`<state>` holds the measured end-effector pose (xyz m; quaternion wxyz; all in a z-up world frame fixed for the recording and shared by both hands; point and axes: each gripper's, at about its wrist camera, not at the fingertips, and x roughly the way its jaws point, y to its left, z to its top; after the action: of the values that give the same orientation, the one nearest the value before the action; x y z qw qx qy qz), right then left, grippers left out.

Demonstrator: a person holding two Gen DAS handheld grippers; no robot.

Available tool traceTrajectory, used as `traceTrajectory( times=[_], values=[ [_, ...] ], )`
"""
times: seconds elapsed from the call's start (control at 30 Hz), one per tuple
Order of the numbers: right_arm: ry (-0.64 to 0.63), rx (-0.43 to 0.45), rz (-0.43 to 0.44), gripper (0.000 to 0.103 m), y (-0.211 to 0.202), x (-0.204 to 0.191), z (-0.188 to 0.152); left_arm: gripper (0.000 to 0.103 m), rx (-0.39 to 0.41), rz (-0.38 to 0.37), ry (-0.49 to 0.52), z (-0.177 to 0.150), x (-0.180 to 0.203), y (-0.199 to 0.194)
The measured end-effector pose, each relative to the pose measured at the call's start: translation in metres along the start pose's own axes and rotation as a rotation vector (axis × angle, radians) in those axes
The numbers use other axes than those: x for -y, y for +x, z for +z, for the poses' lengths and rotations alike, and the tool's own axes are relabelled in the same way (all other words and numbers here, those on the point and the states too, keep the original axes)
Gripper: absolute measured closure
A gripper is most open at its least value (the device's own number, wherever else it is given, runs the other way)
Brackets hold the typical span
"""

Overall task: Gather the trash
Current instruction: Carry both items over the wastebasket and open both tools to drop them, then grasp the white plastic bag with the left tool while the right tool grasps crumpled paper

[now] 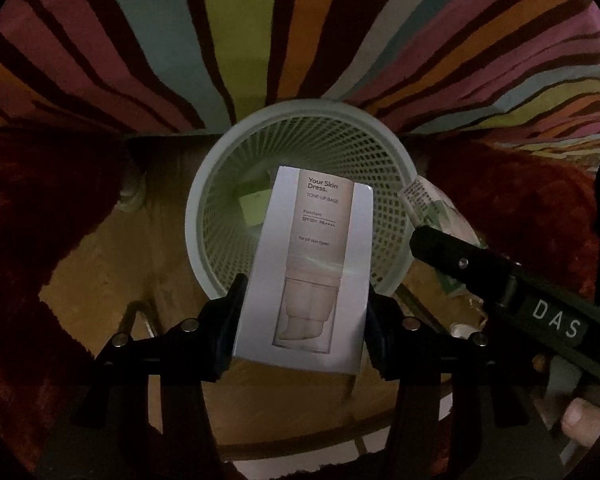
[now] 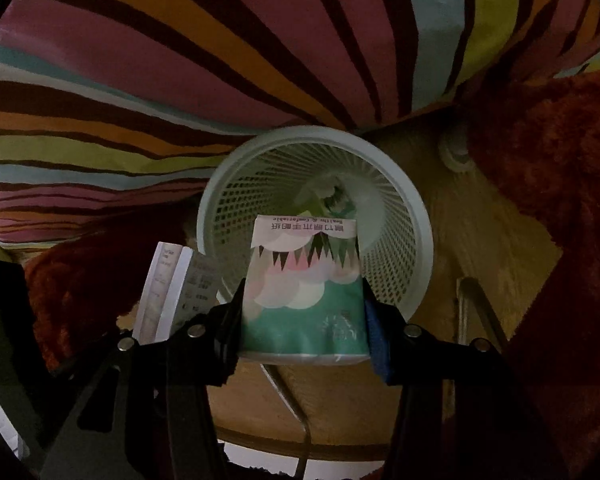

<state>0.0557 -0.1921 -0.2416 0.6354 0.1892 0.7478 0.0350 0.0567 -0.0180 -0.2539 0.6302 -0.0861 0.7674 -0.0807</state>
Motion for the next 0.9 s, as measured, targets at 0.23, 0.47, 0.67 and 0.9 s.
traceTrajectory(
  times=[0.23,0.47,0.67,0.9],
  values=[
    [0.019,-0.017,0.008,0.024,0.006,0.002,0.001,0.031,-0.045,0.040,0.028,-0.001,0.003,0.007],
    [0.030,-0.010,0.023,0.023,0.002,0.003,-0.001,0.031,-0.013,0.037,0.045,-0.002,0.004,-0.001],
    [0.018,0.013,0.036,0.023,-0.006,0.002,-0.003,0.031,0.038,0.030,0.027,-0.002,0.001,-0.015],
    [-0.023,0.151,0.098,0.023,-0.040,-0.003,-0.010,0.031,0.196,0.059,0.025,-0.008,-0.002,-0.053]
  ],
)
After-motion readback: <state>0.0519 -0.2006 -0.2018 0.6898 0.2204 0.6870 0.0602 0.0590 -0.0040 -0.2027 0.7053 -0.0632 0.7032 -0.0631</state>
